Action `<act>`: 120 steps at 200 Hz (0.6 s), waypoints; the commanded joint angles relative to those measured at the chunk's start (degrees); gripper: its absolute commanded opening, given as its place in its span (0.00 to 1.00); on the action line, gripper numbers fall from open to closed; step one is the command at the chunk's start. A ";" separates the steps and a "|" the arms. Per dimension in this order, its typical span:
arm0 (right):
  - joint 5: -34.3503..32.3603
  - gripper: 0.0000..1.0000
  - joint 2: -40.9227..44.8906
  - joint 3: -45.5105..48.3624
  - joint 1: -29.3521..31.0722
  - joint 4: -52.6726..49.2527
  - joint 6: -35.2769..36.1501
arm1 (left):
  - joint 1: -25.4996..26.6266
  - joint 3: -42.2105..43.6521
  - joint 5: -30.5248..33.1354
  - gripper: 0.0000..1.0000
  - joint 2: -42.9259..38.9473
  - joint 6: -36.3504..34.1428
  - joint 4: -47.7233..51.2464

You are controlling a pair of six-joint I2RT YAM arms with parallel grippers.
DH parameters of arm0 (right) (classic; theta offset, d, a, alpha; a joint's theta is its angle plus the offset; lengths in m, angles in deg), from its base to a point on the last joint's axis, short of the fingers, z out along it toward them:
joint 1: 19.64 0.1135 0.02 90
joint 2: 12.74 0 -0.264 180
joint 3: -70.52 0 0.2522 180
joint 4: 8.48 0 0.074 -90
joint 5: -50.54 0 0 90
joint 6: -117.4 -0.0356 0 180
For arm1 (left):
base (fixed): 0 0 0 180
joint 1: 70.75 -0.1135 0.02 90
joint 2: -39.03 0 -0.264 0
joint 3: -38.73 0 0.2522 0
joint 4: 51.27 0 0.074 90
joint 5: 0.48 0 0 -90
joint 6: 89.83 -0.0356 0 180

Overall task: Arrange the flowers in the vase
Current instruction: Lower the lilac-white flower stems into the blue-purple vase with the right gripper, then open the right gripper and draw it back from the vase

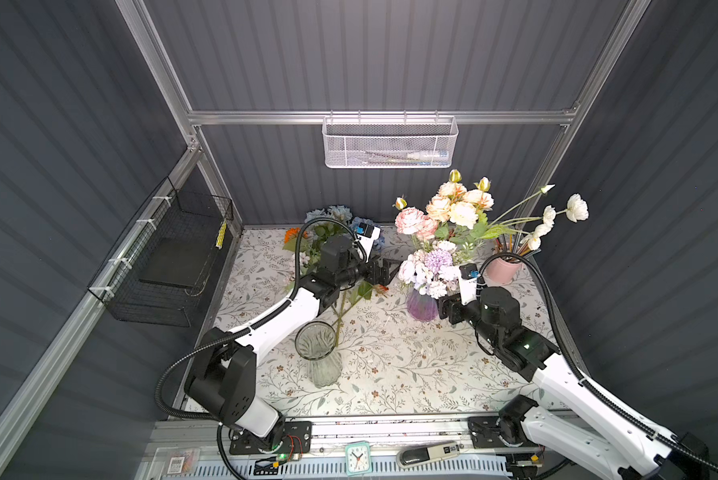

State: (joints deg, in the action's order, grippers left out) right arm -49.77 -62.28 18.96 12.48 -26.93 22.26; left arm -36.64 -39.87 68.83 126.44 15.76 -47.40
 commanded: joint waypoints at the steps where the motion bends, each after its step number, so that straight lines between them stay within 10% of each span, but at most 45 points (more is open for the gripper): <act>1: -0.10 0.84 1.04 -3.03 -0.16 -4.84 -0.96 | 0.35 0.77 4.31 0.96 -2.83 -2.39 3.85; 120: 4.76 0.83 9.38 -24.27 -0.20 -24.59 0.04 | -12.19 1.18 9.59 0.99 -5.77 5.33 6.57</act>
State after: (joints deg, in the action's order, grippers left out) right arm -47.41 -53.21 -0.56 12.48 -48.48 21.49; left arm -46.37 -39.56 77.99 121.92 17.88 -41.30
